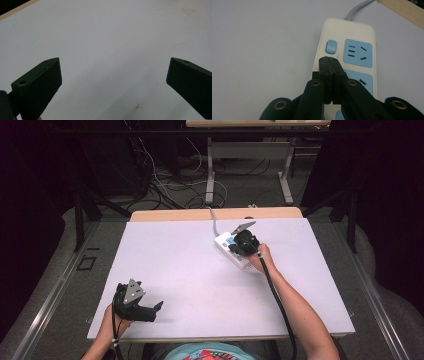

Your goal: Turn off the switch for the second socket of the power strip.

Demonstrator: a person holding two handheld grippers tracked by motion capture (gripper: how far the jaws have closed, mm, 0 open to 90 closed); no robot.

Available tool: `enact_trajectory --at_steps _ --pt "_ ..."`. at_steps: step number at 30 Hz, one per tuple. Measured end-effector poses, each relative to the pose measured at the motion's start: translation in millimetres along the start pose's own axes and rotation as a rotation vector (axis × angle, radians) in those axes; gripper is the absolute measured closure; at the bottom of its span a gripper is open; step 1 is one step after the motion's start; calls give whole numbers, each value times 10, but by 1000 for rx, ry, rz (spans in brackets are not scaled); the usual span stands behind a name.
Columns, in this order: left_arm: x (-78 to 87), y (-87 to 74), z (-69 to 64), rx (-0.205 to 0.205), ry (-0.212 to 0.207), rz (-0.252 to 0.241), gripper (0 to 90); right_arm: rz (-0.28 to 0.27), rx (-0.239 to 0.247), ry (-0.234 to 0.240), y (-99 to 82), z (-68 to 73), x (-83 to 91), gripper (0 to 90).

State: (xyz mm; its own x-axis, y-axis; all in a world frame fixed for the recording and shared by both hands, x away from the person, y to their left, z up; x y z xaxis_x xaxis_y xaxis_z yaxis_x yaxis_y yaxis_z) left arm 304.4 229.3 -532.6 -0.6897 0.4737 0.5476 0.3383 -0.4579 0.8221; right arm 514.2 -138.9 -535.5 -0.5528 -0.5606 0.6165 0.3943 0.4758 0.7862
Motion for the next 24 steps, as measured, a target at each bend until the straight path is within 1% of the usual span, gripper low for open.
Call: enact_trajectory --at_steps 2,4,5,6,7,8,10,12,13,14,15,17,19,20,22,23,24 --pt "0 0 0 0 0 0 0 0 1 -2 0 0 1 900" --pt "-1 -1 -1 0 -1 0 0 0 1 9 -1 -4 0 900" --pt "-1 -1 -1 0 -1 1 0 19 1 11 3 -5 12 900" --pt "-1 -2 -1 0 -1 0 0 3 1 3 0 -4 6 900" --pt "0 -3 -1 -1 -1 0 0 5 -2 8 0 -3 7 900" --pt "0 -3 -1 -1 -1 0 0 23 1 8 4 -5 18 900" --pt "1 -3 0 -1 0 0 0 18 7 6 3 -12 18 900" --pt "4 -5 0 -5 -1 2 0 17 4 9 2 -12 15 900" --pt "6 -4 5 -14 5 3 0 18 4 12 3 -12 15 900" --pt "8 -5 6 -14 6 4 0 -11 13 17 0 -21 0 853" --pt "5 -8 -3 -2 2 -1 0 -11 13 17 0 -21 0 853" --pt "9 -4 2 -2 3 1 0 -10 -9 21 -4 -11 7 803" --pt "9 -3 5 -5 4 5 0 -16 -11 31 1 -8 21 735" --pt "6 -6 0 -2 2 2 0 -24 -25 49 6 -7 34 695" --pt "6 -6 6 -9 -1 5 0 -47 -14 55 17 -10 54 620" --pt "6 -7 6 -4 -2 3 0 -33 -23 51 25 -8 76 574" --pt "5 -7 3 -2 1 0 0 -36 -20 70 29 -20 83 536"
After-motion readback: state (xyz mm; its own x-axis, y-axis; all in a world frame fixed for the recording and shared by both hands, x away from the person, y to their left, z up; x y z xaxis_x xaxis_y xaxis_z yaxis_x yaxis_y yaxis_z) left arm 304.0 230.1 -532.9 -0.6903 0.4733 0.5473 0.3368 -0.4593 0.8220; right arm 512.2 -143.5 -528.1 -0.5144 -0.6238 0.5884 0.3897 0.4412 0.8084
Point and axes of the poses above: each handheld gripper's, and its own axes: x roughly backward along the jaws, y roughly out of its top, z roughly to its left, the point moved 1 cm from there along -x, roughly forward along the jaws, and after that the axes turned 6 degrees about -z, right-handed, at the moved point
